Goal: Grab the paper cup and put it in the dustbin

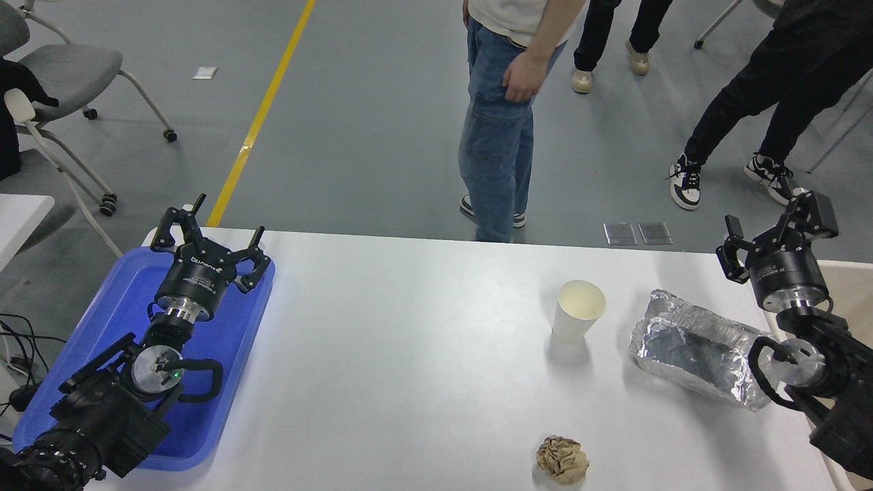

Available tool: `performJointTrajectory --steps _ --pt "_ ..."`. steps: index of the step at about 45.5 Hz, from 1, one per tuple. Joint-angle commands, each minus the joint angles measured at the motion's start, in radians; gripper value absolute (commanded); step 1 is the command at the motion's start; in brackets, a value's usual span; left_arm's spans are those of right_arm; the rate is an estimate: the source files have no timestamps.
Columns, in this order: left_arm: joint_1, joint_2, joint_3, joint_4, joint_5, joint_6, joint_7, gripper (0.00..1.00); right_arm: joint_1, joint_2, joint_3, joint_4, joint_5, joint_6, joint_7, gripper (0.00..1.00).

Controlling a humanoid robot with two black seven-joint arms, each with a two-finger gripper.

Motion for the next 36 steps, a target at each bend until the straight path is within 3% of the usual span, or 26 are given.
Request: performJointTrajectory --steps 1,36 --pt "0.0 0.0 0.001 0.0 0.0 0.0 0.0 1.0 0.0 0.0 -0.001 -0.002 0.0 0.0 0.0 1.0" --pt "0.0 0.0 -0.001 0.0 0.0 0.0 0.0 1.0 -0.007 0.005 -0.005 0.006 -0.001 0.012 0.0 1.0"
